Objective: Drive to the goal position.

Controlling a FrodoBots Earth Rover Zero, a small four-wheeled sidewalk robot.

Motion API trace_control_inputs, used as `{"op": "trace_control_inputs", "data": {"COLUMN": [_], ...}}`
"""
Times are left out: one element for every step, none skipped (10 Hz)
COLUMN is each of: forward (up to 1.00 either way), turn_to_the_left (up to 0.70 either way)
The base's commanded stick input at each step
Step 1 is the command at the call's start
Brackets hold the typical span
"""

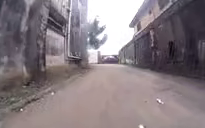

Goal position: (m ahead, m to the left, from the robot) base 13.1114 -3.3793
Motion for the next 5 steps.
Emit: {"op": "trace_control_inputs", "data": {"forward": [0.5,0.5,0.5,0.5,0.5], "turn_to_the_left": [0.0,0.0,0.0,0.0,0.0]}}
